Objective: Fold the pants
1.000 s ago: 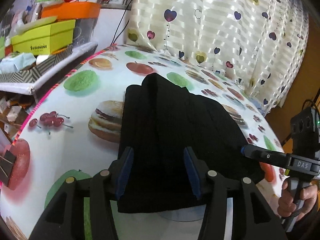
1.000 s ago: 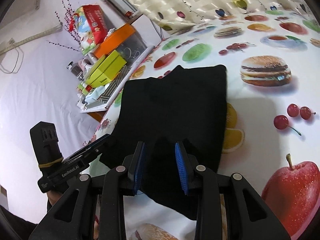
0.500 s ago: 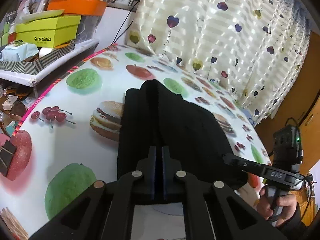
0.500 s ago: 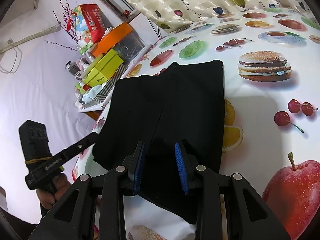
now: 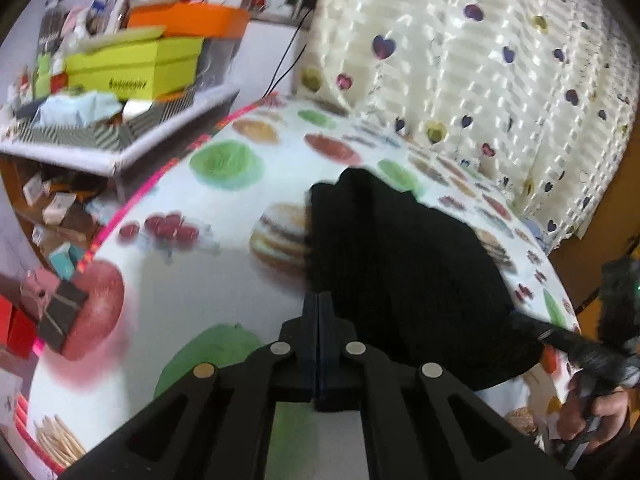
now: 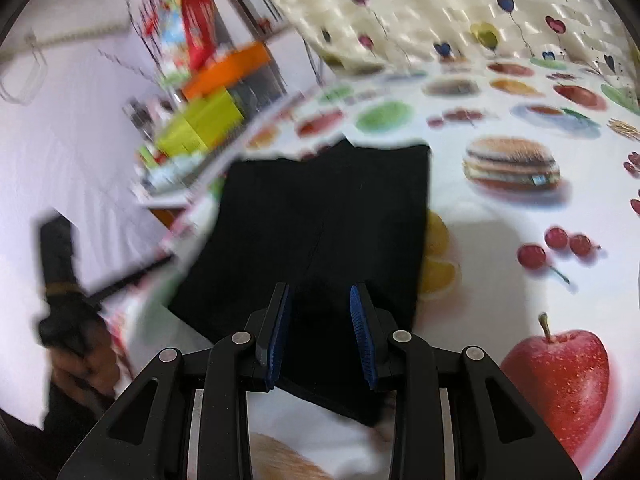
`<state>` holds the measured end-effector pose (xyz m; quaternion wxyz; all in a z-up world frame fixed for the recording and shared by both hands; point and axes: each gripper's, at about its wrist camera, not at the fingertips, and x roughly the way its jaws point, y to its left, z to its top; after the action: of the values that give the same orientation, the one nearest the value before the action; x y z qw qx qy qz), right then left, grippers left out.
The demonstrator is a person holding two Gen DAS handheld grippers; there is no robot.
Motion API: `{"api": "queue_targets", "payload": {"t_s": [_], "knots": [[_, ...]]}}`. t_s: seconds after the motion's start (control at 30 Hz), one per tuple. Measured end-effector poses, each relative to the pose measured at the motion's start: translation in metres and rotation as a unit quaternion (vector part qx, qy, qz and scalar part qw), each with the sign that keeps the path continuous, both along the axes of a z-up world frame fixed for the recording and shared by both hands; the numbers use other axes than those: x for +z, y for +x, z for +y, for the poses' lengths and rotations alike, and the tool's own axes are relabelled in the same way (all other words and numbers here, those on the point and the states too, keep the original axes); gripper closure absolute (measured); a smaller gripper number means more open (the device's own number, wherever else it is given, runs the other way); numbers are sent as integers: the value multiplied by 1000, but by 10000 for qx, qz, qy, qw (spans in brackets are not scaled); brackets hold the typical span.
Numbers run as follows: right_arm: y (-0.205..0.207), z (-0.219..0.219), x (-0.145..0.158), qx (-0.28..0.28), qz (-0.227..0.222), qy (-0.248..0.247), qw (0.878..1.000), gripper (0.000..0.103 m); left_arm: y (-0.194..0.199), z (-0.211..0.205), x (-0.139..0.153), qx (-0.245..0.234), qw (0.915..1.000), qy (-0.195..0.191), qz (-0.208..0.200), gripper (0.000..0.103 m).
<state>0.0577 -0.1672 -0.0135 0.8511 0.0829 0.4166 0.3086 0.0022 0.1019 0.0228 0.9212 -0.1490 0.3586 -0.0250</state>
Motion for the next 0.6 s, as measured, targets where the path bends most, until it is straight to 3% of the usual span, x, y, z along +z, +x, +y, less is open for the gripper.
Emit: {"api": "queue_targets", "payload": {"t_s": [0.1,0.17,0.23,0.33,0.6], "knots": [[-1,2,4,49,-62,-87,9999,71,5,-12,7,-142,9997,199,-64,94],[-4,-2,10,40,-175,22,9998,71,10,-16,6,-154,9993,339,-43,74],[-3,-9,15,-78,-278,64,9996,70,14,-18,4,-189,9992,357,-18,60],[5,-23,14,-368,-227,97,9990,56,23,-17,-2,-186,9991,353,108,58],[23,-27,1,-530,61,146,9985,56,33,-29,0,-414,9989,195,82,48]]}}
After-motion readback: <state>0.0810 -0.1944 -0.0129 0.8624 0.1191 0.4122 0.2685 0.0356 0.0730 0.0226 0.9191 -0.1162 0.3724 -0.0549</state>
